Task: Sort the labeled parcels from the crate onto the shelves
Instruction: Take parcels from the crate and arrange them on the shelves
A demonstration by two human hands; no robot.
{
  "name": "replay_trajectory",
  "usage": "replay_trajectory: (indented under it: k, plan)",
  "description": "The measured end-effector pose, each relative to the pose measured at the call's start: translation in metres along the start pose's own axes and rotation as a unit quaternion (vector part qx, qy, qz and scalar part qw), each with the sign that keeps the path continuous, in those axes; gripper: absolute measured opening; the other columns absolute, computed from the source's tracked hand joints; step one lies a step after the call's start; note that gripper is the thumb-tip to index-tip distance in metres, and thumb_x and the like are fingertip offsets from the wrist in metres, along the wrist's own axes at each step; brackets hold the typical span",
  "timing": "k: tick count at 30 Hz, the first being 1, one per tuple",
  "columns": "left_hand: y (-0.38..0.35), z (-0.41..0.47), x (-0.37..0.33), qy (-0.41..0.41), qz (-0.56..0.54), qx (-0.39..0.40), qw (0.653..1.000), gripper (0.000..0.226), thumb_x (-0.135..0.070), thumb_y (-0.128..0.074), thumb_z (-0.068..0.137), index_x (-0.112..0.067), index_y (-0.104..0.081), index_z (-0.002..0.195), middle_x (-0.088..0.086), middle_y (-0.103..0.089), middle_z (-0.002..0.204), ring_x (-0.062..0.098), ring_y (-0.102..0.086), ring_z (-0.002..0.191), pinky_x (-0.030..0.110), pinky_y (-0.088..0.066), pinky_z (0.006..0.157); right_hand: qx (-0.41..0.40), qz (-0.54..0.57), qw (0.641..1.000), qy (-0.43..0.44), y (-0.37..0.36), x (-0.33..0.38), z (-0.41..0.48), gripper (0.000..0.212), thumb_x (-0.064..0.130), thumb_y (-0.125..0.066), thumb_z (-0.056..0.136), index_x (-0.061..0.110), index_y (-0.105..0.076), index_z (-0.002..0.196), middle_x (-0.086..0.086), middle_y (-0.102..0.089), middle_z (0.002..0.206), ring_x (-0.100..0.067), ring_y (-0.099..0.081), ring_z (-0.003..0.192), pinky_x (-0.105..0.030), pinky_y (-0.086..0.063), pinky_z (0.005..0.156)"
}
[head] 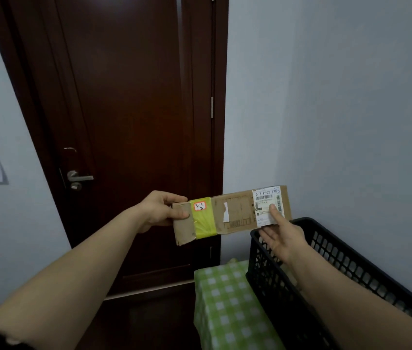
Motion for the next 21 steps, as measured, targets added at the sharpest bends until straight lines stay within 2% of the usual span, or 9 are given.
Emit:
replay_trajectory:
  k: [4, 7, 9, 11, 13, 16, 18, 21]
  plan:
    - [0.006, -0.003, 0.005, 0.008, 0.002, -0.001, 1.000, 0.052, -0.006, -0.075, 0.076, -0.012, -0.059, 0.125, 0.002, -0.062, 0.110, 0.013, -0.060, 0.097, 0.024, -0.054, 0.069, -0.017, -0.020, 1.000, 0.008, 0.002, 0.000, -0.002, 0.031, 0.016, -0.068, 0.086, 0.004, -0.059, 0.113, -0.010, -0.067, 0.098, -0.027, -0.060, 0.110, -0.040, -0.044, 0.103]
    - [0.012, -0.007, 0.009, 0.013, -0.001, -0.003, 1.000, 0.052, -0.005, -0.075, 0.076, -0.012, -0.059, 0.125, 0.002, -0.062, 0.109, 0.014, -0.061, 0.097, 0.026, -0.054, 0.072, -0.048, -0.074, 0.996, 0.033, 0.003, -0.002, 0.001, 0.061, 0.014, -0.075, 0.080, 0.000, -0.046, 0.132, -0.015, -0.064, 0.117, -0.027, -0.060, 0.111, -0.035, -0.047, 0.092]
    - [0.017, -0.011, 0.013, 0.016, -0.001, -0.006, 1.000, 0.052, -0.006, -0.075, 0.076, -0.012, -0.059, 0.125, 0.002, -0.062, 0.110, 0.014, -0.060, 0.099, 0.027, -0.054, 0.074, -0.077, -0.145, 0.985, 0.059, 0.004, -0.003, 0.003, 0.084, 0.011, -0.076, 0.078, 0.005, -0.027, 0.146, -0.018, -0.049, 0.136, -0.033, -0.052, 0.122, -0.042, -0.044, 0.100]
    - [0.025, -0.014, 0.019, 0.022, 0.001, -0.011, 1.000, 0.052, -0.006, -0.076, 0.076, -0.013, -0.059, 0.125, 0.003, -0.062, 0.112, 0.016, -0.060, 0.101, 0.028, -0.054, 0.075, -0.101, -0.248, 0.957, 0.115, 0.001, 0.000, 0.002, 0.091, 0.008, -0.076, 0.077, 0.011, -0.021, 0.150, -0.016, -0.029, 0.150, -0.033, -0.037, 0.134, -0.047, -0.034, 0.110]
    - [0.034, -0.021, 0.026, 0.032, -0.002, -0.021, 0.999, 0.051, -0.007, -0.076, 0.075, -0.013, -0.060, 0.123, 0.004, -0.062, 0.114, 0.016, -0.060, 0.101, 0.028, -0.054, 0.075, -0.096, -0.379, 0.902, 0.186, -0.014, 0.001, -0.001, 0.084, 0.008, -0.074, 0.077, 0.015, -0.029, 0.148, -0.012, -0.025, 0.152, -0.030, -0.027, 0.139, -0.047, -0.026, 0.114]
    - [0.049, -0.033, 0.040, 0.051, 0.000, -0.036, 0.998, 0.050, -0.007, -0.077, 0.075, -0.014, -0.061, 0.122, 0.003, -0.062, 0.113, 0.016, -0.061, 0.102, 0.032, -0.055, 0.080, -0.036, -0.533, 0.791, 0.298, -0.048, -0.008, -0.007, 0.069, 0.014, -0.072, 0.075, 0.019, -0.044, 0.138, -0.008, -0.037, 0.145, -0.027, -0.028, 0.135, -0.046, -0.023, 0.113]
    - [0.062, -0.045, 0.054, 0.068, 0.001, -0.046, 0.997, 0.050, -0.008, -0.078, 0.074, -0.014, -0.061, 0.121, 0.004, -0.062, 0.114, 0.019, -0.061, 0.105, 0.039, -0.054, 0.089, 0.037, -0.604, 0.723, 0.332, -0.076, -0.024, -0.014, 0.067, 0.020, -0.068, 0.078, 0.022, -0.042, 0.140, -0.004, -0.034, 0.148, -0.024, -0.024, 0.138, -0.042, -0.018, 0.115]
    - [0.082, -0.072, 0.078, 0.097, -0.002, -0.069, 0.993, 0.052, -0.009, -0.080, 0.072, -0.015, -0.061, 0.120, 0.005, -0.060, 0.116, 0.021, -0.060, 0.108, 0.041, -0.053, 0.092, 0.155, -0.687, 0.624, 0.338, -0.119, -0.058, -0.030, 0.069, 0.026, -0.063, 0.080, 0.026, -0.036, 0.143, 0.002, -0.033, 0.151, -0.019, -0.020, 0.142, -0.040, -0.008, 0.117]
Point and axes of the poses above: each hand's wrist, its own z-axis towards the middle knuckle, its own y-axis out of the back of the hand, x = y × z, the point moved 4 cm from there along z, towards the middle knuckle
